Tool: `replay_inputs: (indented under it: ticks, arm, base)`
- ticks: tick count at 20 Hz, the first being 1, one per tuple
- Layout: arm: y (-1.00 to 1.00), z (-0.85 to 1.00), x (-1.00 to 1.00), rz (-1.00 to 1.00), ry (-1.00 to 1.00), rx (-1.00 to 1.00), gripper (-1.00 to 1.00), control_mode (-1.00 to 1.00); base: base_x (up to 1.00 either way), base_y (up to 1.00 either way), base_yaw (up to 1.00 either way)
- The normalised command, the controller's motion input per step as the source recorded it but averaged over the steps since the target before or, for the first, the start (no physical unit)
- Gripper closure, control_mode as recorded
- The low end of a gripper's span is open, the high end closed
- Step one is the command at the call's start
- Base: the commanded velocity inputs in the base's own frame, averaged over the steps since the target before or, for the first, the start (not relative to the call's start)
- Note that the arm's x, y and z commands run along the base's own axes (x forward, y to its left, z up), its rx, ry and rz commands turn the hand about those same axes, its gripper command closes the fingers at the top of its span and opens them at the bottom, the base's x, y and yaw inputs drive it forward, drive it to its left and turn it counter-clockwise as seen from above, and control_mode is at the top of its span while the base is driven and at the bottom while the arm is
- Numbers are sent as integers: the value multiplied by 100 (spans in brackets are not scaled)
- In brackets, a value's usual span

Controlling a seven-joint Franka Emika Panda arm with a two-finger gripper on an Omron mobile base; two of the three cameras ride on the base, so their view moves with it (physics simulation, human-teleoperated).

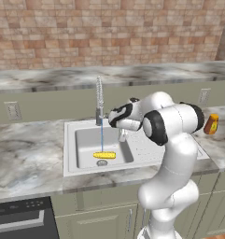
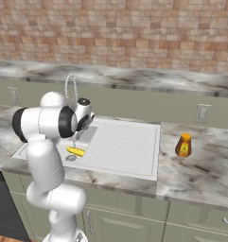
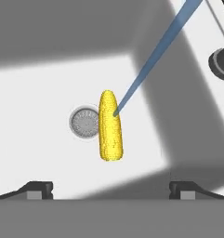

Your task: Turn on the sink faucet. Then move the corn from the counter to the sink. Turn off the sink. Move the vegetable from the sink to the pot next to the stove. Finally move the pot to the rear left burner.

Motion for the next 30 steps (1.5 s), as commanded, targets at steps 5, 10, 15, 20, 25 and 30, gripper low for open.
replay_inputs:
  ticks: [5,10,15,20,25,30]
  arm:
    - [-39,70,-41,-8,1,8,-100,-100]
    - [-31,87,-27,-13,10,9,-100,-100]
    - [-32,85,-22,-17,18,12,-100,-100]
    - [-27,69,-14,-18,25,13,-100,-100]
    - [-28,5,-16,-14,24,19,-100,-100]
    - [-24,-20,-11,-9,20,24,-100,-100]
  base:
    - [0,0,0]
    - [0,0,0]
    - [0,0,0]
    - [0,0,0]
    - [0,0,0]
    - [0,0,0]
